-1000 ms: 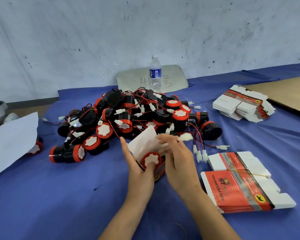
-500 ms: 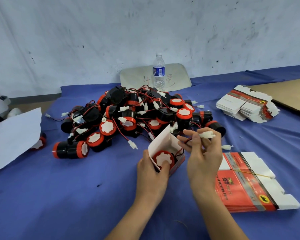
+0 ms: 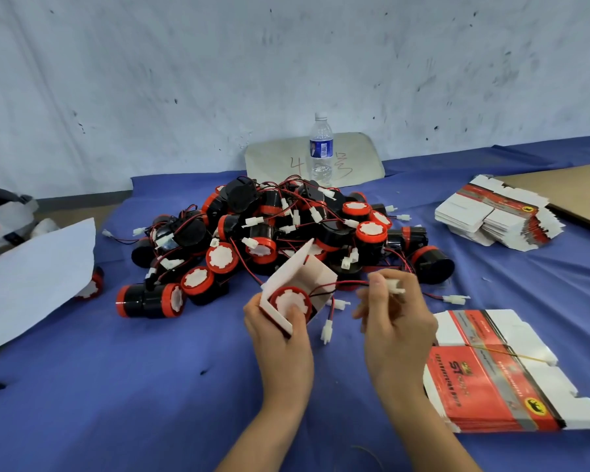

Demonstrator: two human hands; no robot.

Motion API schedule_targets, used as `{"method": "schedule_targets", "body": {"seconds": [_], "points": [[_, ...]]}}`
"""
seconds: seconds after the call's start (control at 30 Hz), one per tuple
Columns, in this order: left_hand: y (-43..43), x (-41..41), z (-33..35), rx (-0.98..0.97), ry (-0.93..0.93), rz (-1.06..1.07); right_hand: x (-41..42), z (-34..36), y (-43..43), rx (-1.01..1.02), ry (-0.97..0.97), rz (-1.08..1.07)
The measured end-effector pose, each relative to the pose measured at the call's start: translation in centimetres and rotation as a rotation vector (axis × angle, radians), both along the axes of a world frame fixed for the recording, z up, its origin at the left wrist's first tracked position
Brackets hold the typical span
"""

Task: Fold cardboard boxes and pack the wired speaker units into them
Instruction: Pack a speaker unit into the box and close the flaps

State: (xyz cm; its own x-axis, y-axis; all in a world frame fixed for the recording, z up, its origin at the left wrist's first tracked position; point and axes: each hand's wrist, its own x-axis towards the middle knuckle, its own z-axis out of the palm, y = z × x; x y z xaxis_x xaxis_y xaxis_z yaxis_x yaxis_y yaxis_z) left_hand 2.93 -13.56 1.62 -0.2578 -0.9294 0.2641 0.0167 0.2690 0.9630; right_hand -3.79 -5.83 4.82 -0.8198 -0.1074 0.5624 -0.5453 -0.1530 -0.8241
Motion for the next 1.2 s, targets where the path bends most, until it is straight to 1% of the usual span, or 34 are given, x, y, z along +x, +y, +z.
{"method": "schedule_targets", "body": {"seconds": [0.07,0.17,0.27,0.37,0.53,0.63,0.7,0.83,0.87,0.93,1.0,1.03,1.07,1.13,1.2], "points": [[-0.4,0.0,0.0,0.022,0.002,0.026,0.2,-0.2,-0.2,0.055,0.043,0.068],[-0.4,0.1,0.0,0.02,-0.006,0.031,0.3,-0.4,-0.5,0.11,0.059,0.183],[0.1,0.1,0.1,-0.021,-0.005,0.002,0.2,-0.8,-0.7,0.189,0.058,0.23],[0.5,0.1,0.0,-0.087,0.001,-0.024,-0.1,-1.1,-0.8,0.333,0.089,0.175],[0.9,0.2,0.4,-0.226,0.012,-0.015,0.1,-0.9,-0.5,0.583,0.231,-0.042],[0.9,0.3,0.4,-0.311,0.023,-0.03,0.2,-0.8,-0.5,0.75,0.276,-0.051],[0.9,0.4,0.5,-0.357,0.013,-0.057,0.0,-0.9,-0.5,0.868,0.26,-0.034],[0.7,0.5,0.0,-0.523,-0.107,-0.077,-0.2,-1.2,-0.5,0.96,0.163,-0.026],[0.7,0.5,-0.2,-0.541,-0.139,-0.085,-0.3,-1.2,-0.6,0.996,0.144,-0.037],[0.6,0.5,-0.4,-0.513,-0.205,-0.087,-0.3,-1.4,-0.8,1.056,0.137,-0.046],[0.8,0.5,-0.3,-0.46,-0.26,-0.073,-0.2,-1.6,-0.9,1.049,0.138,-0.029],[0.8,0.4,-0.2,-0.441,-0.265,-0.07,-0.1,-1.5,-0.8,0.984,0.145,-0.003],[0.8,0.4,-0.2,-0.429,-0.258,-0.065,0.1,-1.5,-0.8,0.874,0.155,0.035],[0.6,0.4,-0.1,-0.401,-0.214,-0.052,0.6,-0.8,-0.7,0.616,0.167,0.181],[0.4,0.3,-0.3,-0.323,-0.156,-0.07,1.1,-0.1,-0.5,0.384,0.167,0.307]]}}
